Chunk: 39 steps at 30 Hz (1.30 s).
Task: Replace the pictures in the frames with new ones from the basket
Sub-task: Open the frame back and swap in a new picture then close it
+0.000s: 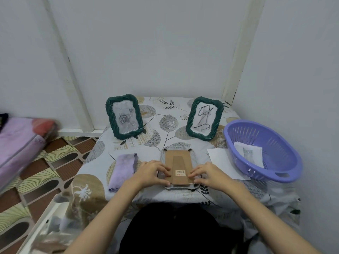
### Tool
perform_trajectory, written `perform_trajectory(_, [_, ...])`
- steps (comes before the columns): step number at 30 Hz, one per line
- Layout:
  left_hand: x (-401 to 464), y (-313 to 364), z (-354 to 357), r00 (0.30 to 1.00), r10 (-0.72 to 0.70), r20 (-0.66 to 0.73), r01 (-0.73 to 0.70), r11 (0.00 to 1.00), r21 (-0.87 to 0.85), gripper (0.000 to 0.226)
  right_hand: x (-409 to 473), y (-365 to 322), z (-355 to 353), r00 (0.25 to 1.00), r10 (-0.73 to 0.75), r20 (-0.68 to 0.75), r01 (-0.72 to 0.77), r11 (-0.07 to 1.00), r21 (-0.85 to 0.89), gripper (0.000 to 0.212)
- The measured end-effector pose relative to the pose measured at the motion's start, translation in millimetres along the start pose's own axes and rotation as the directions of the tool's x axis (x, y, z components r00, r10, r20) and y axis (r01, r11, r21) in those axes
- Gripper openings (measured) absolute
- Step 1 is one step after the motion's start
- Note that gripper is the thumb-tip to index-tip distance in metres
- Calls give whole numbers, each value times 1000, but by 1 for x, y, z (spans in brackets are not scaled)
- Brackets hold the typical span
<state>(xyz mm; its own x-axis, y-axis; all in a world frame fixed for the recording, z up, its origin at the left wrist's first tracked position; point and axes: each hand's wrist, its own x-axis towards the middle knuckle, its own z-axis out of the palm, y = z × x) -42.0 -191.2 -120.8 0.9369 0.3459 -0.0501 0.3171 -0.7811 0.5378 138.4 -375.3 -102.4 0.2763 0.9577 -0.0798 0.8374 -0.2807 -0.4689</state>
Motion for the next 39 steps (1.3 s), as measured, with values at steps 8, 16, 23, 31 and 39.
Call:
perform_trajectory(8, [-11,7,2,1000,-5,-29,3,997,-74,57,-4,-2,2,1000,7,11,-6,996,-92,32])
perform_trajectory(16, [-16,1,15,984,-42,-175,11,984,-175,58,-10,-2,7,997,-43,-66,33,989,-146,31])
perform_trajectory(23, [-17,2,16,982,-61,-177,29,984,-176,55,-11,-3,17,981,-48,-186,30,994,-101,23])
perform_trajectory(31, [-19,4,16,978,-65,-200,25,980,-196,46,-13,-4,33,948,25,-318,-5,998,64,18])
perform_trajectory(39, [-20,11,22,968,-139,-209,70,949,-307,41,-13,-7,40,924,67,-376,-11,989,148,17])
